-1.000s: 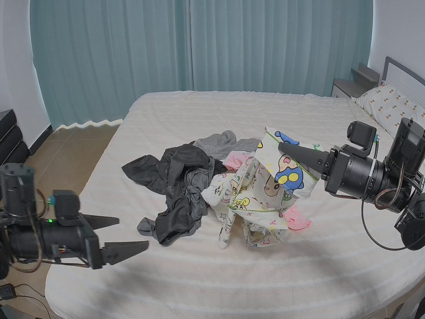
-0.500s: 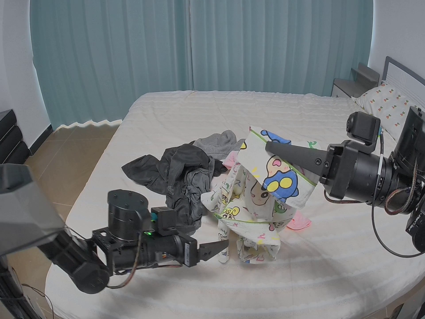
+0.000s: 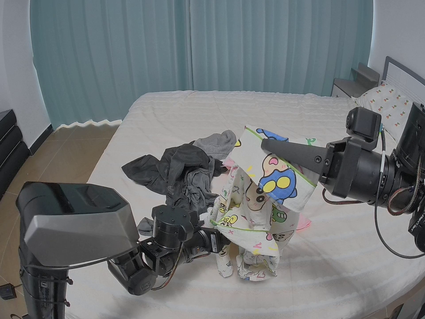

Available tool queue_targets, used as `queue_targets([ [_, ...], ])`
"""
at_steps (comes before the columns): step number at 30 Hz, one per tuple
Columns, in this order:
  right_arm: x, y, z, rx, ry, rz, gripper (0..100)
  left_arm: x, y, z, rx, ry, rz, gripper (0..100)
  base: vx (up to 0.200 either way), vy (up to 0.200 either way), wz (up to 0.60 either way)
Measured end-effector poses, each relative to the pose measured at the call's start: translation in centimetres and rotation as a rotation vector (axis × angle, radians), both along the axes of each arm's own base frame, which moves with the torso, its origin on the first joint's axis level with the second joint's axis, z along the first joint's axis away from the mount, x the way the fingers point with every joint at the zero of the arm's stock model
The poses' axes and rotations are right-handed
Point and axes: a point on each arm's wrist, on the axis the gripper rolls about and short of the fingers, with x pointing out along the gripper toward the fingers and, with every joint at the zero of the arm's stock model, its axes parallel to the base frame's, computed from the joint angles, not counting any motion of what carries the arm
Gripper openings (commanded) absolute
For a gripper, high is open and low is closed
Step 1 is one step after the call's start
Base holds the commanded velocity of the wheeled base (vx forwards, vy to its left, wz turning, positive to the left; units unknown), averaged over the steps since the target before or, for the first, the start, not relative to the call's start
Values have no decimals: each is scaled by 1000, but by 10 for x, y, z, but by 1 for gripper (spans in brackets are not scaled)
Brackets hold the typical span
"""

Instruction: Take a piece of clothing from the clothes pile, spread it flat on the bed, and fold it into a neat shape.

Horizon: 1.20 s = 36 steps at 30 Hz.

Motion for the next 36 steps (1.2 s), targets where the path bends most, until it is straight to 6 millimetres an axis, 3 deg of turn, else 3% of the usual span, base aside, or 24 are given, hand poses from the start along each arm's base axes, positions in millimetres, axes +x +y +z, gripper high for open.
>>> queue_targets([
  [7, 2, -2, 1, 2, -1, -11, 0, -10, 4, -25, 49, 78, -34, 100, 0, 0, 0],
  [15, 7, -7, 0, 2, 1, -37, 0, -15, 6, -39, 66, 129, -68, 100, 0, 0, 0],
  [16, 8, -7, 0, 2, 2, -40, 0, -16, 6, -40, 68, 133, -69, 0, 0, 0, 0],
  [28, 16, -21, -3, 31, 70, -97, 0, -19, 12, -43, 39, 113, -58, 0, 0, 0, 0],
  [36, 33, -56, -17, 11, 117, -253, 0, -22, 40, -9, -20, 54, 36, 0, 0, 0, 0],
])
